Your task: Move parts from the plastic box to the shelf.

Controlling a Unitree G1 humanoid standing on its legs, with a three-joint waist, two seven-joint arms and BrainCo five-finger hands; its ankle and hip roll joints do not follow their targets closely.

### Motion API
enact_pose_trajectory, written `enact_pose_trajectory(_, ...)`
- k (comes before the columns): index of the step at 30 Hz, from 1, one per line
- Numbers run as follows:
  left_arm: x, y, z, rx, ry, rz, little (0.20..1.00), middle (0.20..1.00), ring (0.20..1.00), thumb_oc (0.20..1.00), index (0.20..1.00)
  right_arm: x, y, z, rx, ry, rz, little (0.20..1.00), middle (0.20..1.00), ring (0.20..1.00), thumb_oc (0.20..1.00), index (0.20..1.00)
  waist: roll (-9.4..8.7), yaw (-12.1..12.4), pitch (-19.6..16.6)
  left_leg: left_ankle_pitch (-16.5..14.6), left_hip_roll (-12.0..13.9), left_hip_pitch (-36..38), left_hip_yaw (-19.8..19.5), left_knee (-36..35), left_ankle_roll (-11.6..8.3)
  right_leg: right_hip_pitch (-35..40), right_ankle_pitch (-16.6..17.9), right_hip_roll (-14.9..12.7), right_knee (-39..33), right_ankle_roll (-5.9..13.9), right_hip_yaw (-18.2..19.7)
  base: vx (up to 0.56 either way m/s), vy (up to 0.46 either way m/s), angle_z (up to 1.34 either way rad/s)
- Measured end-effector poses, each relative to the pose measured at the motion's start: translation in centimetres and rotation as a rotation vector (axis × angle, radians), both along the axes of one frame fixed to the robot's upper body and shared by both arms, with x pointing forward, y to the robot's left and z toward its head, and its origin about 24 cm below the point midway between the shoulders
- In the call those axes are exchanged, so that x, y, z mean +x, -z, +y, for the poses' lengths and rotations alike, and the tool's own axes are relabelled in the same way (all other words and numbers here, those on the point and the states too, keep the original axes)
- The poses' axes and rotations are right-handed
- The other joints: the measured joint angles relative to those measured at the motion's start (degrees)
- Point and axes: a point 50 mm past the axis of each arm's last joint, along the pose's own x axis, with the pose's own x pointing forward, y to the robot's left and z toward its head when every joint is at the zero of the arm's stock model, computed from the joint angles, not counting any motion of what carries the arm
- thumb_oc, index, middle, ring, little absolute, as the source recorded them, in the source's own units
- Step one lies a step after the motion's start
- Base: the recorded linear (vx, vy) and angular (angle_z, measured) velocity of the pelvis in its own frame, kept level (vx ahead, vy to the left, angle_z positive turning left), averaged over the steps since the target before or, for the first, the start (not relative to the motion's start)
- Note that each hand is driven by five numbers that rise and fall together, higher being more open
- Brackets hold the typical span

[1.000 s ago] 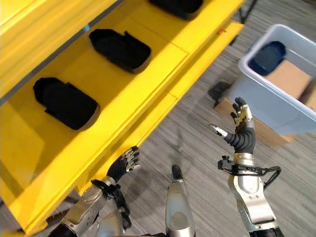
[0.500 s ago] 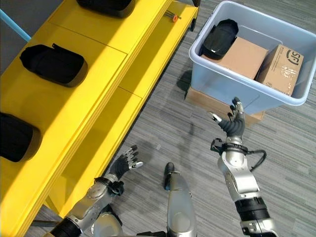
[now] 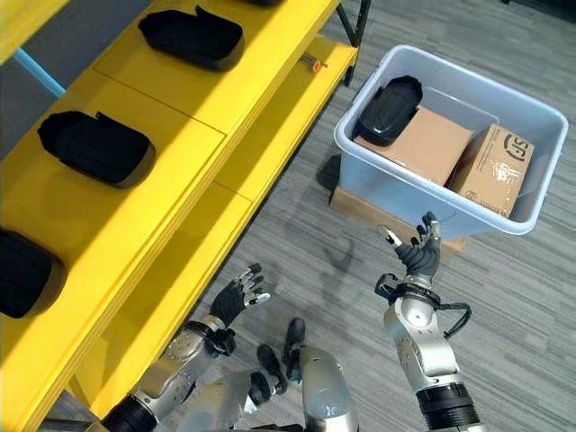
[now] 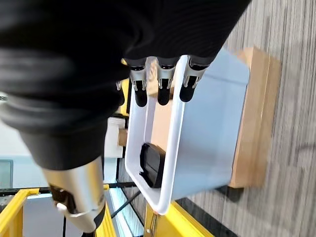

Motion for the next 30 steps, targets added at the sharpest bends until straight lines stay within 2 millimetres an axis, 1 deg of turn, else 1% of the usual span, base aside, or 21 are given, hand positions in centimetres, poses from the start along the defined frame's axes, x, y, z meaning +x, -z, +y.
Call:
enact_pose_trajectory(1,0.1,0.1,0.1,0.010,-0.001,0.003,1.000,1.000,1.000,1.000,1.000,0.0,0.4,-0.2,0.000,0.011,0.020,1.000,1.000,1.000,1.000,1.000,-0.15,0.2,-0.1,0.5,-0.6,0.4,-0.8,-1.0,0.75,-0.5,-0.2,-0.5,1.1,0.37,0.2,-0.12,0.067,0.40)
enact_pose_trajectory(2,0.0,0.2,0.3,0.014,-0.005,0.008,1.000,1.000,1.000,1.000,1.000,0.0,0.4,-0.3,0.000,0.012,0.021,1.000,1.000,1.000,1.000,1.000,-0.64,0.4,-0.4,1.3,-1.4,0.4,-1.0,-1.6,0.76,-1.4,-0.6,-1.3,2.5,1.62,0.3,-0.07,0.085,0.15)
enact_pose_trajectory(3,0.0,0.3,0.7,0.018,-0.016,0.010,1.000,1.000,1.000,1.000,1.000,0.0,0.4,-0.2,0.000,0.009,0.020,1.000,1.000,1.000,1.000,1.000,-0.84,0.6,-0.4,1.5,-1.8,0.8,-1.0,-2.4,1.05,-2.9,-0.5,-2.0,5.3,3.77,0.4,-0.07,0.034,-0.14)
enact_pose_trajectory(4,-0.1,0.7,1.3,0.031,-0.040,0.031,1.000,1.000,1.000,1.000,1.000,-0.1,0.7,-0.2,0.012,0.013,0.032,1.000,1.000,1.000,1.000,1.000,-1.10,0.8,-0.2,1.9,-1.7,1.5,-0.5,-2.7,1.89,-4.9,0.8,-2.5,9.9,8.03,0.9,-0.06,0.000,-0.42)
enact_pose_trajectory(6,-1.1,1.8,2.4,0.061,-0.060,0.078,1.000,1.000,1.000,1.000,1.000,-0.4,2.0,0.2,0.047,0.022,0.083,1.000,1.000,1.000,1.000,1.000,-1.76,1.6,-0.3,1.0,1.6,3.2,2.0,-2.3,2.95,-8.4,6.1,-3.1,17.8,18.55,1.9,0.04,-0.087,-0.77)
enact_pose_trajectory(7,-2.1,2.5,3.6,0.072,-0.099,0.121,1.000,1.000,1.000,1.000,1.000,-1.0,2.8,0.1,0.051,0.034,0.118,1.000,1.000,1.000,1.000,1.000,-4.32,1.5,-2.0,1.4,1.7,4.1,4.2,-2.9,3.23,-9.2,4.1,-7.2,21.3,17.54,1.8,0.06,-0.274,-0.84)
enact_pose_trajectory(8,-2.6,3.0,3.8,0.070,-0.120,0.148,1.000,1.000,1.000,1.000,1.000,-1.0,3.3,-0.1,0.054,0.044,0.136,1.000,1.000,1.000,1.000,1.000,-5.06,1.5,-3.1,1.6,1.7,4.3,5.3,-3.3,3.17,-8.9,3.1,-10.0,21.5,15.87,1.2,0.02,-0.322,-0.53)
enact_pose_trajectory(9,-2.7,3.1,3.8,0.071,-0.121,0.153,1.000,1.000,1.000,1.000,1.000,-1.0,3.4,-0.1,0.054,0.045,0.141,1.000,1.000,1.000,1.000,1.000,-5.22,1.6,-3.4,1.5,1.7,4.2,5.6,-3.3,3.06,-8.9,2.9,-10.6,21.4,15.51,1.2,0.05,-0.285,-0.77)
enact_pose_trajectory(10,-3.2,3.5,3.5,0.081,-0.118,0.185,1.000,1.000,1.000,1.000,1.000,-1.3,4.1,-0.2,0.059,0.055,0.169,1.000,1.000,1.000,1.000,1.000,-5.57,3.1,-4.3,1.3,2.6,4.1,6.9,-2.8,1.74,-5.2,2.7,-14.0,13.3,15.19,2.8,0.08,-0.331,-0.65)
enact_pose_trajectory(12,-3.3,3.7,3.5,0.087,-0.127,0.193,1.000,1.000,1.000,1.000,1.000,-1.5,4.5,0.2,0.076,0.052,0.182,1.000,1.000,1.000,1.000,1.000,-5.76,3.1,-4.4,1.6,3.2,4.0,6.8,-2.7,1.19,0.5,3.6,-16.1,2.8,16.62,5.2,0.08,-0.328,-0.39)
enact_pose_trajectory(13,-3.3,3.7,3.8,0.095,-0.131,0.195,1.000,1.000,1.000,1.000,1.000,-1.5,4.8,0.4,0.092,0.056,0.187,1.000,1.000,1.000,1.000,1.000,-5.98,3.0,-4.5,1.9,3.3,3.9,6.8,-2.6,0.60,3.6,4.6,-17.0,-2.6,18.02,6.2,0.09,-0.337,-0.09)
enact_pose_trajectory(15,-3.4,3.8,3.9,0.117,-0.127,0.193,1.000,1.000,1.000,1.000,1.000,-1.5,5.1,1.2,0.123,0.055,0.193,1.000,1.000,1.000,1.000,1.000,-6.36,3.2,-4.9,1.9,4.2,3.4,7.0,-2.0,0.23,6.7,6.1,-18.2,-7.8,19.51,6.3,0.13,-0.440,-0.10)
enact_pose_trajectory(17,-3.9,4.1,3.8,0.139,-0.115,0.197,1.000,1.000,1.000,1.000,1.000,-1.2,5.0,1.9,0.145,0.072,0.186,1.000,1.000,1.000,1.000,1.000,-5.91,3.3,-5.2,2.8,6.3,2.4,7.4,-1.7,-1.26,7.4,8.5,-18.2,-12.9,18.79,7.3,0.11,-0.396,-0.11)
enact_pose_trajectory(20,-4.4,4.4,3.3,0.162,-0.083,0.196,1.000,1.000,1.000,1.000,1.000,-1.4,5.0,1.6,0.135,0.113,0.196,1.000,1.000,1.000,1.000,1.000,-6.09,3.0,-5.5,4.5,8.7,2.3,6.9,-1.9,-4.03,7.7,9.0,-17.8,-14.1,18.54,8.2,0.11,-0.329,0.04)
enact_pose_trajectory(21,-4.6,4.4,3.7,0.174,-0.081,0.198,1.000,1.000,1.000,1.000,1.000,-1.6,5.2,1.5,0.118,0.124,0.205,1.000,1.000,1.000,1.000,1.000,-7.11,3.0,-6.1,5.2,9.1,2.6,6.5,-2.2,-5.69,8.6,8.7,-17.7,-14.2,17.90,7.8,0.19,-0.628,0.09)
enact_pose_trajectory(22,-4.8,4.7,3.7,0.173,-0.086,0.209,1.000,1.000,1.000,1.000,1.000,-1.6,5.4,1.1,0.093,0.133,0.219,1.000,1.000,1.000,1.000,1.000,-7.45,2.8,-6.5,5.8,10.2,3.0,6.5,-2.3,-7.71,8.1,10.2,-17.1,-13.5,16.24,7.3,0.15,-0.603,-0.07)
enact_pose_trajectory(23,-5.3,4.7,3.0,0.147,-0.082,0.216,1.000,1.000,1.000,1.000,1.000,-1.2,5.5,0.4,0.063,0.149,0.236,1.000,1.000,1.000,1.000,1.000,-4.83,2.6,-6.7,6.4,13.2,3.3,7.5,-3.4,-8.80,6.6,7.6,-14.9,-10.9,15.44,4.3,0.03,-0.384,-0.39)
enact_pose_trajectory(24,-5.6,4.5,2.6,0.128,-0.071,0.206,1.000,1.000,1.000,1.000,1.000,-1.0,5.1,-0.2,0.036,0.152,0.235,1.000,1.000,1.000,1.000,1.000,-3.12,3.1,-7.1,7.3,15.6,3.5,9.1,-4.0,-9.78,5.6,7.7,-13.1,-10.1,14.18,3.4,-0.02,-0.345,-0.58)
enact_pose_trajectory(26,-5.0,4.0,1.7,0.100,-0.063,0.183,1.000,1.000,1.000,1.000,1.000,-0.2,3.5,-1.4,-0.037,0.145,0.202,1.000,1.000,1.000,1.000,1.000,0.68,2.4,-6.7,10.5,19.2,4.2,9.5,-6.3,-8.45,4.8,6.3,-8.6,-9.5,11.28,2.7,-0.03,-0.273,-0.45)
enact_pose_trajectory(28,-3.7,2.9,1.0,0.071,-0.060,0.122,1.000,1.000,1.000,1.000,1.000,0.6,2.1,-2.2,-0.089,0.141,0.164,1.000,1.000,1.000,1.000,1.000,1.52,1.7,-6.0,15.2,20.8,4.1,10.0,-7.5,-7.17,2.8,4.1,-7.1,-7.0,8.63,2.6,0.02,-0.207,-0.23)
enact_pose_trajectory(30,-2.4,1.8,0.5,0.045,-0.060,0.061,1.000,1.000,1.000,1.000,1.000,1.4,1.0,-2.2,-0.115,0.131,0.133,1.000,1.000,1.000,1.000,1.000,1.63,0.9,-5.7,18.7,21.3,4.4,10.1,-8.4,-7.82,1.0,1.8,-5.8,-4.2,6.95,2.5,0.11,-0.330,-0.16)
